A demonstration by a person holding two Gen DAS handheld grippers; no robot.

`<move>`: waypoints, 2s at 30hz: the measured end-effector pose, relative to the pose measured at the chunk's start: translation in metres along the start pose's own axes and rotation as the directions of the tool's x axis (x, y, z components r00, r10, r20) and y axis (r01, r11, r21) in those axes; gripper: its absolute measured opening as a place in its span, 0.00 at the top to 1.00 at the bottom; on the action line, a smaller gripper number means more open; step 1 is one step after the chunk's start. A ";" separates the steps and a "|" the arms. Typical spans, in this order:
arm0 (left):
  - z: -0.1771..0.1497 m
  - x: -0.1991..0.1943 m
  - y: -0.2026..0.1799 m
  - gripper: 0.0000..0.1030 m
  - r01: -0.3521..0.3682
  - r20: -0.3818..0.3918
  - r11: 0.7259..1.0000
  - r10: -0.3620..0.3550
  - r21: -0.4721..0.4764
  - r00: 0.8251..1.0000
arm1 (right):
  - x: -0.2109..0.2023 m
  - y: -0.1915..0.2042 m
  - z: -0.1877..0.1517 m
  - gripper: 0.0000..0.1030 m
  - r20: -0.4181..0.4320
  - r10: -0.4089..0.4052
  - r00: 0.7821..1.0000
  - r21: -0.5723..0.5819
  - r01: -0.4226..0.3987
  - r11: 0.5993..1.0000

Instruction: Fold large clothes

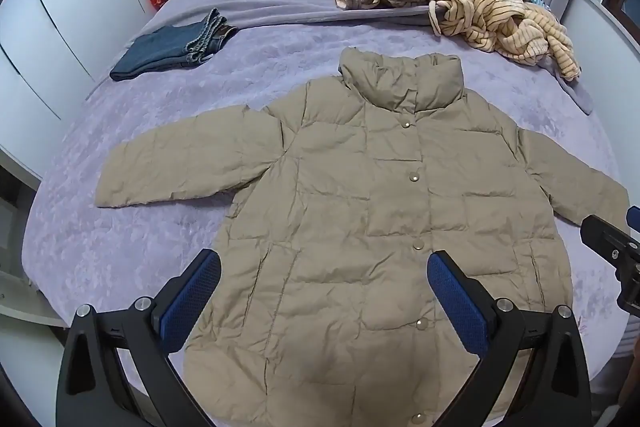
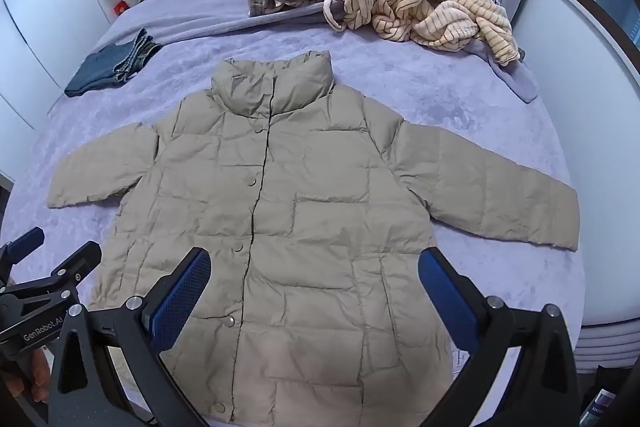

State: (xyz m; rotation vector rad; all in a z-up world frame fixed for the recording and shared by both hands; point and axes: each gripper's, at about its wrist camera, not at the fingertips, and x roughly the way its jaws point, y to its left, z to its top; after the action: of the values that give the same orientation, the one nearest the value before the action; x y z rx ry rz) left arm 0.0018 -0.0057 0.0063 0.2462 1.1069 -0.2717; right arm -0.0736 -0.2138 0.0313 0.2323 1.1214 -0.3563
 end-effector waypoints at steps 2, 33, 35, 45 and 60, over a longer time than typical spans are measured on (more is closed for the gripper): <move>-0.001 0.001 -0.001 0.00 -0.002 0.001 1.000 0.002 0.001 1.000 | 0.000 0.001 0.001 0.00 -0.003 -0.001 1.000 -0.003 0.001 1.000; -0.004 -0.004 0.008 0.00 -0.020 -0.011 1.000 0.020 -0.022 1.000 | -0.001 0.003 0.000 0.00 -0.001 -0.001 1.000 -0.004 0.001 1.000; -0.003 -0.004 0.008 0.00 -0.021 -0.013 1.000 0.020 -0.022 1.000 | 0.000 0.003 0.000 0.00 -0.001 -0.001 1.000 -0.004 0.001 1.000; -0.004 -0.003 0.009 0.00 -0.021 -0.013 1.000 0.021 -0.022 1.000 | -0.001 0.004 0.000 0.00 -0.001 -0.002 1.000 -0.005 0.002 1.000; -0.005 -0.001 0.012 0.00 -0.021 -0.016 1.000 0.021 -0.022 1.000 | 0.000 0.004 0.000 0.00 -0.002 -0.002 1.000 -0.006 0.002 1.000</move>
State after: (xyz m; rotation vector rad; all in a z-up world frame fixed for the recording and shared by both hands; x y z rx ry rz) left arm 0.0013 0.0075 0.0059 0.2403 1.1215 -0.2390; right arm -0.0719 -0.2098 0.0311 0.2263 1.1246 -0.3549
